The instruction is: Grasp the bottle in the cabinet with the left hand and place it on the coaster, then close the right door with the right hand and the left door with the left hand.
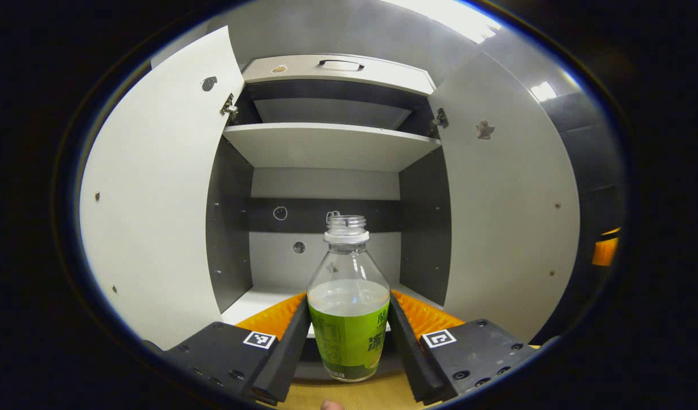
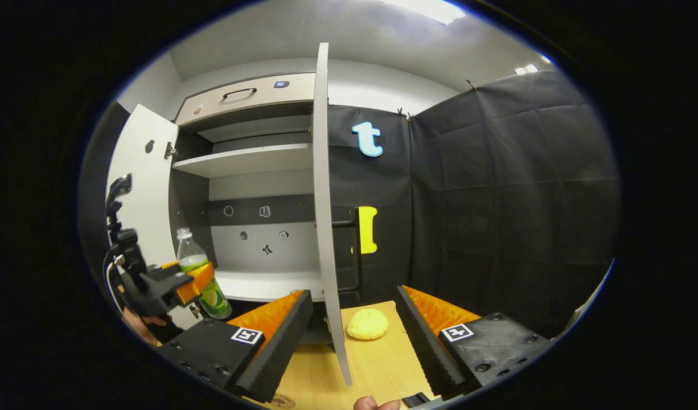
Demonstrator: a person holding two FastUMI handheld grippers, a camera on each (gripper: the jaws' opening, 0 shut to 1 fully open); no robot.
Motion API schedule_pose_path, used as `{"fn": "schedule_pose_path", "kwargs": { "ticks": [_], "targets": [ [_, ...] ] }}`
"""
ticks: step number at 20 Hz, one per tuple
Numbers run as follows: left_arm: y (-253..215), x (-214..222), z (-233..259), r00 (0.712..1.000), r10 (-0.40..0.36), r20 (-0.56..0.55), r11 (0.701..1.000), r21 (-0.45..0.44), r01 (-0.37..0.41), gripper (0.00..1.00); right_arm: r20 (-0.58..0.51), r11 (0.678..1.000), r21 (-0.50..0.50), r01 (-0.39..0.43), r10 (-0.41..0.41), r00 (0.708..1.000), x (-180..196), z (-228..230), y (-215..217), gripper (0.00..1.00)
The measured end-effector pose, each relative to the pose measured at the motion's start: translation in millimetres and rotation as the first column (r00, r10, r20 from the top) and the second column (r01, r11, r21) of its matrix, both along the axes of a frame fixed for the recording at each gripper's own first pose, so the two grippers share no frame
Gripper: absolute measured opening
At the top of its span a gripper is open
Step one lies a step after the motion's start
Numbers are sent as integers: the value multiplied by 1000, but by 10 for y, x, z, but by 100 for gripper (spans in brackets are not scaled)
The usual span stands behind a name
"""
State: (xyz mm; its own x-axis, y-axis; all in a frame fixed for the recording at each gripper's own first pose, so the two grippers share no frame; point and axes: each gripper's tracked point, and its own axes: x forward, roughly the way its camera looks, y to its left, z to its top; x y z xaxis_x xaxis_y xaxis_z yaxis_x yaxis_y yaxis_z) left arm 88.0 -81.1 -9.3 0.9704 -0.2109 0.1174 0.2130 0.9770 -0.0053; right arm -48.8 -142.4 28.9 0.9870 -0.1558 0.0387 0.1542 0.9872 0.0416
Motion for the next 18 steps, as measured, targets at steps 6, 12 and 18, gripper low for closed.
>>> {"fn": "schedule_pose_path", "kwargs": {
  "ticks": [6, 12, 18],
  "targets": [
    [-178, -679, -661, 997, -75, -24, 995, -65, 73, 78, 34, 999, -18, -40, 41, 999, -62, 97, 129, 98],
    [-375, -1119, -1472, 978, -189, -86, 982, -22, 187, 78, 105, 997, -54, -47, 53, 993, -157, 291, 139, 98],
    [-548, -1355, -2354, 935, -321, -147, 946, -6, 324, 79, 131, 992, -126, -27, 43, 990, -149, 538, 150, 97]
  ]
}}
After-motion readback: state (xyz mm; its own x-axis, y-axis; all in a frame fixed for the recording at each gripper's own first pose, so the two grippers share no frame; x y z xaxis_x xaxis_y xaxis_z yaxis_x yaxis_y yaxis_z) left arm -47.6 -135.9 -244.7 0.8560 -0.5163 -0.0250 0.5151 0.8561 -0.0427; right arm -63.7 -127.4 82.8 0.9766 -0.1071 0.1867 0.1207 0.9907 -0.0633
